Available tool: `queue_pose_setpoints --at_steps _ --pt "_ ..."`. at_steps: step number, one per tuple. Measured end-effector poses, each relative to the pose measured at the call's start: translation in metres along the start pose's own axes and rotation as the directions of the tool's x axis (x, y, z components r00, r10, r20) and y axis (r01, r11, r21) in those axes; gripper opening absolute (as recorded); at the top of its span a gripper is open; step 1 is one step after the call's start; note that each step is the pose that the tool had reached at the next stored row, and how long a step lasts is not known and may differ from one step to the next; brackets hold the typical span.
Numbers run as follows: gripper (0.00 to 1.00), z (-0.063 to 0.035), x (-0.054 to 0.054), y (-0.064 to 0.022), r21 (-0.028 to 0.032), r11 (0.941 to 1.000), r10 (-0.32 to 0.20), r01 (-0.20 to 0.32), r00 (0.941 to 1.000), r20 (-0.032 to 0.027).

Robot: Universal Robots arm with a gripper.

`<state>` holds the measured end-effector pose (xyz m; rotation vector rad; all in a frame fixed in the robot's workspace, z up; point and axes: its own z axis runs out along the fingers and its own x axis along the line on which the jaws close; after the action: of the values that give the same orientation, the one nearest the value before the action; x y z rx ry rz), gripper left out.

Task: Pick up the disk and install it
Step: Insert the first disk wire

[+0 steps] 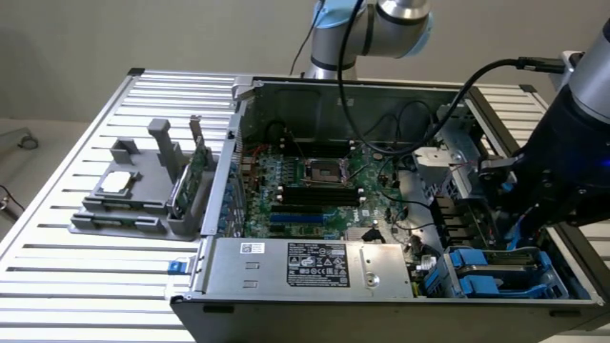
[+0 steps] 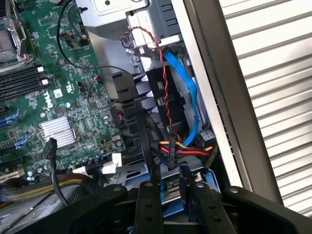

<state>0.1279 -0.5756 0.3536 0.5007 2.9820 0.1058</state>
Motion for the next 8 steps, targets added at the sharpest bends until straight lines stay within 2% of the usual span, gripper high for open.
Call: queue_pose_setpoints --at_steps 3,8 --pt "0.30 0.0004 0.0013 0.0018 0.0106 0.9999 -0.002 0.002 1.0000 0.0058" --pt "0.30 0.0008 0.0040 0.0091 0.0158 0.9999 -0.003 0.002 1.0000 0.0093"
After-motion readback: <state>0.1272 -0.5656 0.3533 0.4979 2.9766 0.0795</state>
